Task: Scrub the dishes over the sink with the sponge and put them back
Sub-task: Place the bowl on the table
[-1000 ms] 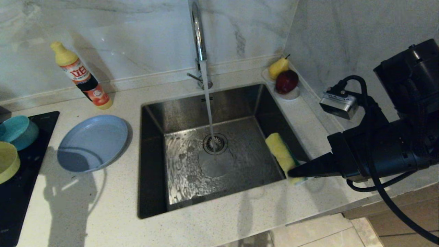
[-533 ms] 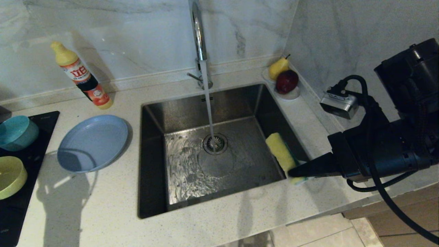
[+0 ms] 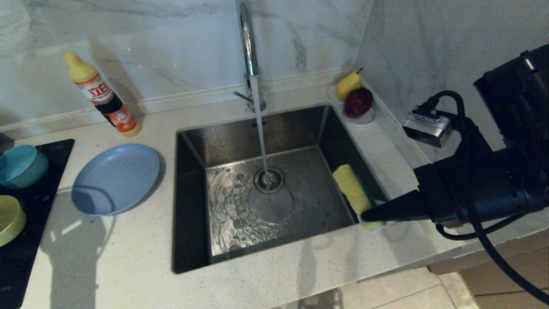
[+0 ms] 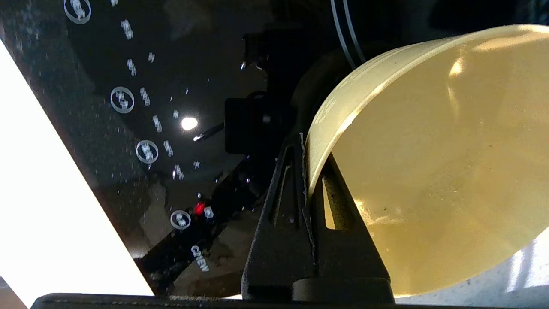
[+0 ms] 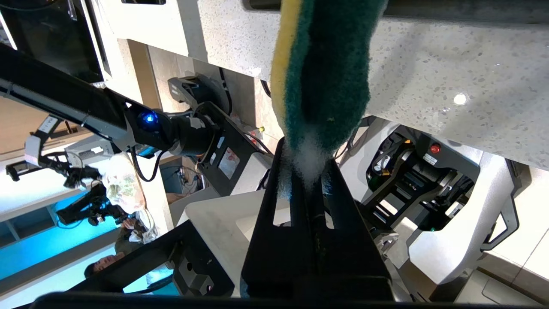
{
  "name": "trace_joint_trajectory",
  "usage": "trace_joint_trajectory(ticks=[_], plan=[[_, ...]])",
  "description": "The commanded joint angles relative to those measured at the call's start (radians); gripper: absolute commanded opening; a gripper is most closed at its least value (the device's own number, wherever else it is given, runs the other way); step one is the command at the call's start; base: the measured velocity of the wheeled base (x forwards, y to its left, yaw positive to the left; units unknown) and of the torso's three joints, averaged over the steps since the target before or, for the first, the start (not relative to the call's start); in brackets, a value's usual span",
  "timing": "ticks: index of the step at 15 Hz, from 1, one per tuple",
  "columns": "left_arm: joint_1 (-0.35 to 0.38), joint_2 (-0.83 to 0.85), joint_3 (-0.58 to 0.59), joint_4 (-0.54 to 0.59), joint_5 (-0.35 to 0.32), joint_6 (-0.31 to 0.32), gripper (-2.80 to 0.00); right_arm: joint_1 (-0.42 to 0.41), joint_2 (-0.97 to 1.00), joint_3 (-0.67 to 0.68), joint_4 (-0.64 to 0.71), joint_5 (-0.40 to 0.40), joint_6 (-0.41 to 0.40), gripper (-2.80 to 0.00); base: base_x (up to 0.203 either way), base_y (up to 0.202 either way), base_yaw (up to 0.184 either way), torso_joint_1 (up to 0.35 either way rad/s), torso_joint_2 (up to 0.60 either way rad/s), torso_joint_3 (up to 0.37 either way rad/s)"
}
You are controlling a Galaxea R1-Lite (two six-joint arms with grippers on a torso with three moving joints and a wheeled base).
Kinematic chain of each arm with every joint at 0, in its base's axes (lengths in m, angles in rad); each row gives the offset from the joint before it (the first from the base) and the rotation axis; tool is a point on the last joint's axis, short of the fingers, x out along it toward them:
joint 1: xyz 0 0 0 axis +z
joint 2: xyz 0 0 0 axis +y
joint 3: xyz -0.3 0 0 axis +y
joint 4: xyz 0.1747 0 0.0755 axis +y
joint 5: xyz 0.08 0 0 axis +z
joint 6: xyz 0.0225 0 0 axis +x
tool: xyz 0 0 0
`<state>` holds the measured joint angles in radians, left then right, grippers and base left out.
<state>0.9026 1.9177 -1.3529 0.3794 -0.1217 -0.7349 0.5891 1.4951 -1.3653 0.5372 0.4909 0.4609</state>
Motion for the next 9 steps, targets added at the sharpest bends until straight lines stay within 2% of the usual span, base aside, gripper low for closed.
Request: trace_joint_trajectory(ticks=[1,9], plan=[[0.002,0.009,-0.016,0.002,-0.002,-0.006,-2.8,0.003,0.002,0.0,0.003,0.003,0.002,-2.8,0.0,0.0,0.0,0.0,0.0,0.0],[0.007,0.055,-0.065,0.002,0.002,-0.005,-2.8,0.003,0.013,0.001,0.001,0.003,0.002,-2.8,0.0,0.0,0.0,0.0,0.0,0.0]])
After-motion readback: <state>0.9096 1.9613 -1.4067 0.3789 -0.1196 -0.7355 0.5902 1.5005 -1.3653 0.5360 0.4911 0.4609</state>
